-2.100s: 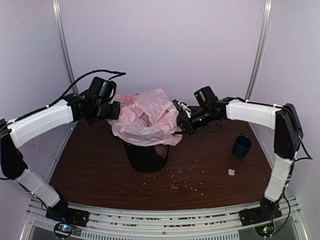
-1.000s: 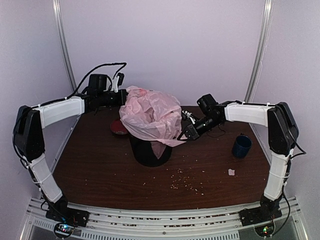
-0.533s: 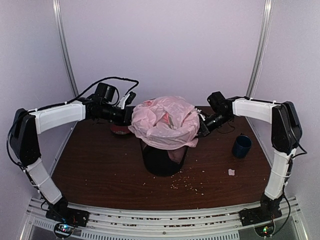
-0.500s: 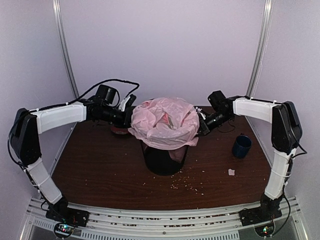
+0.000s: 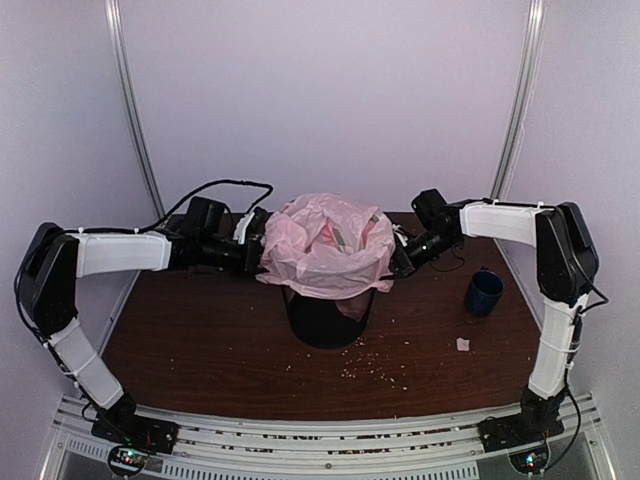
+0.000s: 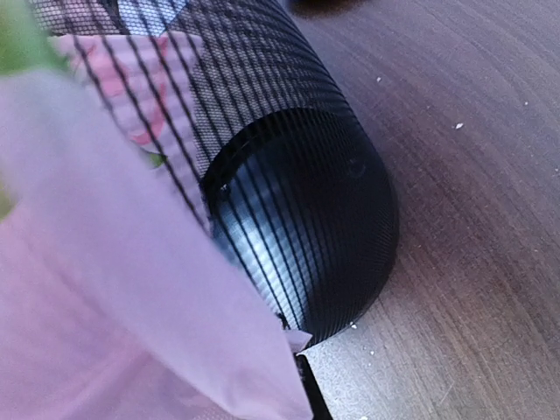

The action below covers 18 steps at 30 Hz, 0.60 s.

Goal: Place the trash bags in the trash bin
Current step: Fold the bag opening over the bin rim.

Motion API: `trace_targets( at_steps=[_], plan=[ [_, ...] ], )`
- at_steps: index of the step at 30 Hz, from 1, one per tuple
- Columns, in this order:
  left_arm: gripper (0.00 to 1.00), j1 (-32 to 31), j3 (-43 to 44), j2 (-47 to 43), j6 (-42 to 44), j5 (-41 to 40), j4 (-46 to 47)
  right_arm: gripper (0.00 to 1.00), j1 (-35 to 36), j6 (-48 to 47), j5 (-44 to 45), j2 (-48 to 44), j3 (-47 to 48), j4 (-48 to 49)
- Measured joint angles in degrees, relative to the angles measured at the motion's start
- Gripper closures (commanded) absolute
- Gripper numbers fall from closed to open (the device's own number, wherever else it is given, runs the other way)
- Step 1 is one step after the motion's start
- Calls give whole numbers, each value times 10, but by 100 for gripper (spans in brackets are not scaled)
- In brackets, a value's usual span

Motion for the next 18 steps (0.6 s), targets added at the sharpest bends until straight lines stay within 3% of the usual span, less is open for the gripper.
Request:
trace_targets(
  at_steps=[8, 11, 15, 18],
  plan=[
    [100, -16, -107, -143, -14, 12, 17, 100, 11, 9, 45, -41, -48, 16],
    [100, -21, -112, -196, -26, -26, 1, 100, 11, 30, 93, -60, -63, 27],
    [100, -24, -105, -195, -40, -111, -35, 100, 14, 55, 130, -70, -69, 42],
    [100, -28, -136, -179, -50, -127, -9, 100, 19, 60, 146, -83, -86, 69]
  ],
)
